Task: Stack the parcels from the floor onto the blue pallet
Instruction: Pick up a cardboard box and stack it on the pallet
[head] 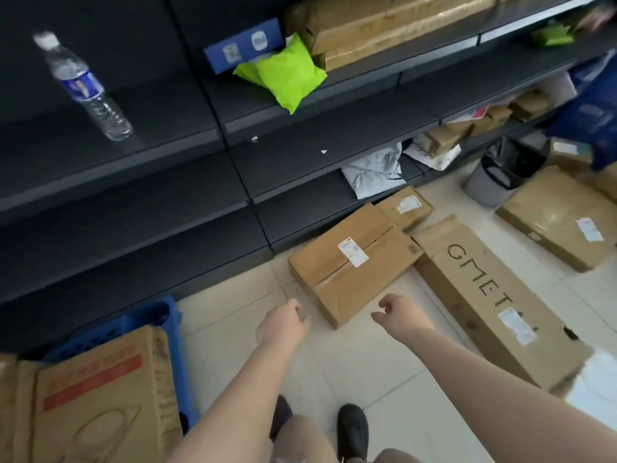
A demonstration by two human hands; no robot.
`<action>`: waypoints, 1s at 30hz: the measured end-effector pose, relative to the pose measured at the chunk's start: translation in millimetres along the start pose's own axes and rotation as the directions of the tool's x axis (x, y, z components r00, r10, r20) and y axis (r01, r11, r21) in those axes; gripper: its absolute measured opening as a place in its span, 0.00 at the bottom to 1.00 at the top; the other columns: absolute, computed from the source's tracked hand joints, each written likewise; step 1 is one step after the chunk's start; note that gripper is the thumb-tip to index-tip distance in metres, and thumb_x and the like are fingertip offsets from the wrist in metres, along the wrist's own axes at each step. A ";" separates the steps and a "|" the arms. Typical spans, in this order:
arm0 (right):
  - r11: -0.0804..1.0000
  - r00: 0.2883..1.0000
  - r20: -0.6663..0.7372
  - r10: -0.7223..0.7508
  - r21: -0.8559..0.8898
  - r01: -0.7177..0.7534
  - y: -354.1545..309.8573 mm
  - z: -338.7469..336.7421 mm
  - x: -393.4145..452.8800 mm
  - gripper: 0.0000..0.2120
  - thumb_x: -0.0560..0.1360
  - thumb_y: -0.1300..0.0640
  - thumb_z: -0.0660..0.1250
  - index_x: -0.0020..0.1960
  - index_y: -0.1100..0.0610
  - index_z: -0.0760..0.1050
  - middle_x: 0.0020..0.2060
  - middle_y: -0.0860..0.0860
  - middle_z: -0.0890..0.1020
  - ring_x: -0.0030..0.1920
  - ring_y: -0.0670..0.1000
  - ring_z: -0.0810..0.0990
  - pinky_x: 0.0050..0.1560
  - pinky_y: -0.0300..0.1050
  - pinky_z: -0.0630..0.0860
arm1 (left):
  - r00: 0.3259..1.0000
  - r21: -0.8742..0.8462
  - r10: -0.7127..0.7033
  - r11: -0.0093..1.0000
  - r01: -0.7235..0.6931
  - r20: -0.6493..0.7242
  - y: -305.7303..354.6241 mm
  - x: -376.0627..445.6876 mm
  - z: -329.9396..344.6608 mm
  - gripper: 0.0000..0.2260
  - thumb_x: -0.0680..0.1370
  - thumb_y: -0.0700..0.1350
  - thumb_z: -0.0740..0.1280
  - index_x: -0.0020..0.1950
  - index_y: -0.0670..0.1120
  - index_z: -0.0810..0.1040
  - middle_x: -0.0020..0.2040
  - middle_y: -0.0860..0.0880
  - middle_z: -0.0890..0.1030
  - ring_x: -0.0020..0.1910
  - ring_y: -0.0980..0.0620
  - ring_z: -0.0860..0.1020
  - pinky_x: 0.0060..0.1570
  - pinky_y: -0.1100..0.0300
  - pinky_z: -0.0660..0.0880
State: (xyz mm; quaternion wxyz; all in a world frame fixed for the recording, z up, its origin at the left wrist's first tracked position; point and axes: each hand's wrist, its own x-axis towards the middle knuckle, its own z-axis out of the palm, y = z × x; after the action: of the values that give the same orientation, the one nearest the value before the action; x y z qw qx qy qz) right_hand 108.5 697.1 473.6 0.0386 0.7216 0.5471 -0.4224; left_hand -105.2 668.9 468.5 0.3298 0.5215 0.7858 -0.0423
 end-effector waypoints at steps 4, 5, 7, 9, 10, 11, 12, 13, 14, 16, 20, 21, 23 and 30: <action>0.989 0.994 -0.012 0.110 0.102 -0.108 4.4 -1.6 47.8 0.24 0.74 0.48 0.66 0.67 0.56 0.68 0.63 0.52 0.73 0.48 0.52 0.76 0.47 0.42 0.71 | 0.998 0.058 0.055 0.997 -0.057 0.032 26.2 75.2 -1.3 0.23 0.77 0.55 0.61 0.71 0.53 0.64 0.66 0.48 0.75 0.62 0.45 0.74 0.54 0.52 0.75; 0.982 0.990 -0.009 0.140 0.132 -0.138 4.2 0.4 62.4 0.25 0.74 0.48 0.66 0.68 0.56 0.67 0.64 0.52 0.73 0.50 0.52 0.77 0.48 0.42 0.71 | 0.997 0.066 0.063 0.996 -0.066 0.049 32.0 96.0 1.3 0.24 0.77 0.55 0.62 0.73 0.52 0.63 0.67 0.48 0.73 0.64 0.45 0.73 0.56 0.51 0.75; 0.960 0.977 0.004 0.212 0.187 -0.209 4.0 8.2 95.9 0.27 0.74 0.48 0.67 0.69 0.57 0.66 0.66 0.53 0.72 0.58 0.53 0.77 0.52 0.43 0.71 | 0.993 0.087 0.075 0.993 -0.083 0.094 41.9 139.9 12.1 0.26 0.77 0.54 0.62 0.74 0.52 0.61 0.70 0.48 0.71 0.65 0.45 0.72 0.57 0.51 0.74; 0.921 0.953 0.012 0.302 0.256 -0.295 4.6 22.2 136.0 0.29 0.73 0.47 0.67 0.70 0.56 0.65 0.66 0.53 0.71 0.60 0.54 0.76 0.56 0.44 0.72 | 0.985 0.112 0.094 0.987 -0.111 0.146 48.0 188.0 30.2 0.27 0.77 0.54 0.62 0.75 0.51 0.59 0.71 0.49 0.69 0.67 0.46 0.71 0.56 0.51 0.73; 0.892 0.937 0.016 0.349 0.302 -0.337 4.3 31.2 158.3 0.29 0.73 0.47 0.68 0.70 0.56 0.65 0.67 0.53 0.71 0.61 0.54 0.75 0.57 0.46 0.72 | 0.980 0.117 0.098 0.986 -0.120 0.175 49.8 213.9 40.4 0.28 0.77 0.55 0.62 0.75 0.51 0.58 0.72 0.49 0.68 0.67 0.46 0.70 0.57 0.51 0.72; 0.858 0.919 0.020 0.393 0.351 -0.374 4.1 42.3 181.7 0.30 0.73 0.48 0.69 0.70 0.57 0.64 0.67 0.54 0.71 0.61 0.55 0.75 0.58 0.47 0.72 | 0.975 0.116 0.094 0.986 -0.119 0.200 50.0 240.5 51.2 0.28 0.77 0.55 0.62 0.75 0.51 0.58 0.73 0.49 0.67 0.68 0.46 0.69 0.58 0.51 0.72; 0.828 0.904 0.023 0.427 0.391 -0.402 4.1 55.0 206.9 0.31 0.72 0.48 0.69 0.71 0.57 0.64 0.68 0.54 0.71 0.63 0.55 0.74 0.60 0.47 0.72 | 0.972 0.110 0.088 0.987 -0.114 0.217 48.8 268.6 63.5 0.29 0.77 0.55 0.63 0.75 0.51 0.57 0.73 0.49 0.66 0.69 0.46 0.68 0.59 0.50 0.72; 0.807 0.891 0.033 0.453 0.410 -0.426 4.3 68.9 232.5 0.33 0.72 0.47 0.69 0.71 0.58 0.63 0.68 0.55 0.70 0.65 0.55 0.72 0.62 0.48 0.71 | 0.969 0.104 0.079 0.989 -0.106 0.233 46.0 297.0 76.6 0.30 0.77 0.55 0.63 0.76 0.50 0.57 0.74 0.48 0.66 0.70 0.46 0.67 0.61 0.50 0.71; 0.792 0.879 0.046 0.474 0.415 -0.448 4.7 83.6 258.4 0.34 0.72 0.47 0.69 0.72 0.58 0.61 0.69 0.55 0.69 0.67 0.55 0.71 0.63 0.47 0.69 | 0.966 0.101 0.068 0.990 -0.096 0.250 42.4 325.2 90.7 0.30 0.77 0.55 0.63 0.76 0.49 0.57 0.74 0.48 0.65 0.71 0.45 0.66 0.63 0.49 0.71; 0.763 0.862 0.057 0.504 0.438 -0.475 7.5 115.5 308.9 0.37 0.71 0.45 0.69 0.74 0.57 0.58 0.71 0.54 0.67 0.68 0.55 0.70 0.62 0.44 0.68 | 0.964 0.099 0.047 0.992 -0.075 0.263 34.3 379.5 121.4 0.31 0.77 0.54 0.64 0.76 0.49 0.56 0.75 0.48 0.63 0.71 0.44 0.66 0.65 0.47 0.70; 0.698 0.831 0.050 0.553 0.517 -0.496 23.9 177.7 397.0 0.44 0.70 0.43 0.71 0.76 0.58 0.53 0.74 0.54 0.62 0.71 0.55 0.67 0.66 0.47 0.67 | 0.970 0.163 0.039 0.983 -0.080 0.240 15.7 477.2 178.8 0.33 0.76 0.55 0.64 0.77 0.48 0.55 0.76 0.47 0.61 0.72 0.43 0.63 0.65 0.47 0.68; 0.664 0.813 0.049 0.580 0.550 -0.506 31.6 191.1 413.4 0.45 0.70 0.44 0.71 0.76 0.58 0.52 0.74 0.54 0.61 0.71 0.56 0.67 0.66 0.47 0.67 | 0.973 0.189 0.047 0.978 -0.092 0.227 11.3 497.4 190.4 0.33 0.76 0.55 0.65 0.77 0.48 0.55 0.76 0.47 0.60 0.73 0.43 0.63 0.66 0.47 0.67; 0.587 0.765 0.044 0.643 0.613 -0.529 49.1 215.8 440.8 0.47 0.68 0.43 0.73 0.76 0.59 0.50 0.75 0.55 0.58 0.70 0.58 0.67 0.67 0.50 0.67 | 0.980 0.208 0.053 0.974 -0.093 0.192 4.3 536.8 208.4 0.34 0.76 0.55 0.65 0.77 0.48 0.53 0.77 0.47 0.59 0.73 0.42 0.61 0.67 0.46 0.66; 0.334 0.646 0.130 0.752 0.770 -0.544 107.3 273.4 495.2 0.50 0.65 0.47 0.77 0.74 0.63 0.52 0.71 0.59 0.67 0.69 0.60 0.68 0.69 0.53 0.67 | 0.953 0.012 -0.086 0.996 0.087 0.290 -21.7 629.8 242.5 0.38 0.76 0.53 0.66 0.78 0.49 0.46 0.79 0.45 0.52 0.75 0.40 0.57 0.72 0.43 0.59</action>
State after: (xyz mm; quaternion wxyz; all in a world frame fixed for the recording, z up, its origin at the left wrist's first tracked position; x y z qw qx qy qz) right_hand 63.7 887.6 -67.8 -0.1674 0.8710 -0.0186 -0.4615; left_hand -158.7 1058.0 -80.6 0.4396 0.4747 0.7510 -0.1324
